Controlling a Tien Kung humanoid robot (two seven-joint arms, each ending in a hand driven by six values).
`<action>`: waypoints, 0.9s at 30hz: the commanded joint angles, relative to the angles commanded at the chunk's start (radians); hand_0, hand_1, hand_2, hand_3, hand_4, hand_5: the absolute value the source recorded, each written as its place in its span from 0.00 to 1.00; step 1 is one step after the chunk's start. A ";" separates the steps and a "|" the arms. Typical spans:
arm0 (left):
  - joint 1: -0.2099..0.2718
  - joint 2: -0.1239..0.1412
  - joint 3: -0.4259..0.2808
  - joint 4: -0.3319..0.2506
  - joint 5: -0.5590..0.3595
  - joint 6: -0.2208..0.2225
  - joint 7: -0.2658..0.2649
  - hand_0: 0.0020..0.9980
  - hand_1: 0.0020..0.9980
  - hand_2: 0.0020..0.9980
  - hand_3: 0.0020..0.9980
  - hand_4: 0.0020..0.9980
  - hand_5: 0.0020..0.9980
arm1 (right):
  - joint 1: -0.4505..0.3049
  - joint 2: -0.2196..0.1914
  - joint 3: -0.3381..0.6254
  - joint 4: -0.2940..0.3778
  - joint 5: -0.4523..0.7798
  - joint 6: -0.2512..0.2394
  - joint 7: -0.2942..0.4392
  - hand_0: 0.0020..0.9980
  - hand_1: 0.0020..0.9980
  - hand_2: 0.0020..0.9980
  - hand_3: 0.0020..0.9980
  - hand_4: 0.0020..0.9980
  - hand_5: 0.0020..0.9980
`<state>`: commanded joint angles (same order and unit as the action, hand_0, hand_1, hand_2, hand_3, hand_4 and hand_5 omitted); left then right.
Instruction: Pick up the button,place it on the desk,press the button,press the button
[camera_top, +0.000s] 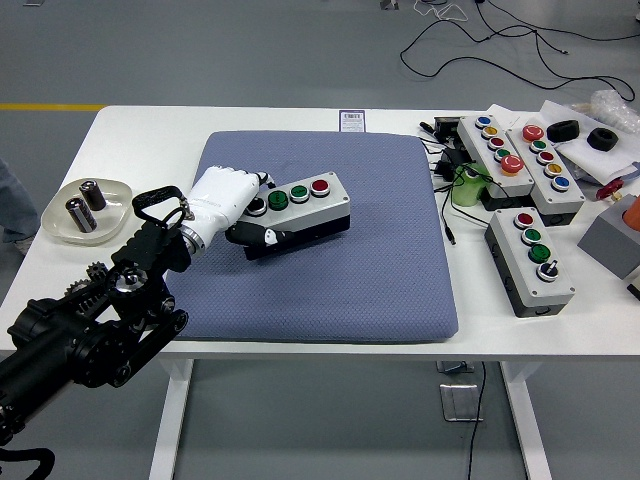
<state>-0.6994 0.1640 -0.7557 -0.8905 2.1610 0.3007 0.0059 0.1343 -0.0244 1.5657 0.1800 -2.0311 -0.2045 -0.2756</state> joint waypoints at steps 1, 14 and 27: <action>-0.002 0.004 0.004 0.004 -0.028 0.004 -0.037 0.00 0.10 0.12 0.33 0.78 0.14 | 0.000 0.000 0.001 0.000 -0.001 0.000 0.000 0.67 0.65 0.69 0.63 0.31 0.17; -0.043 0.017 0.085 0.040 -0.047 0.025 -0.228 0.00 0.10 0.12 0.34 0.75 0.09 | 0.000 -0.001 0.000 0.000 -0.003 0.001 0.000 0.67 0.65 0.69 0.63 0.31 0.17; -0.042 0.016 0.074 0.024 0.105 -0.155 -0.162 0.10 0.32 0.37 0.59 0.80 0.31 | 0.001 0.000 -0.005 0.000 0.001 0.001 -0.001 0.67 0.65 0.69 0.63 0.31 0.17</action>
<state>-0.7412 0.1801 -0.6818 -0.8666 2.2655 0.1458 -0.1563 0.1348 -0.0245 1.5606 0.1800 -2.0306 -0.2032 -0.2765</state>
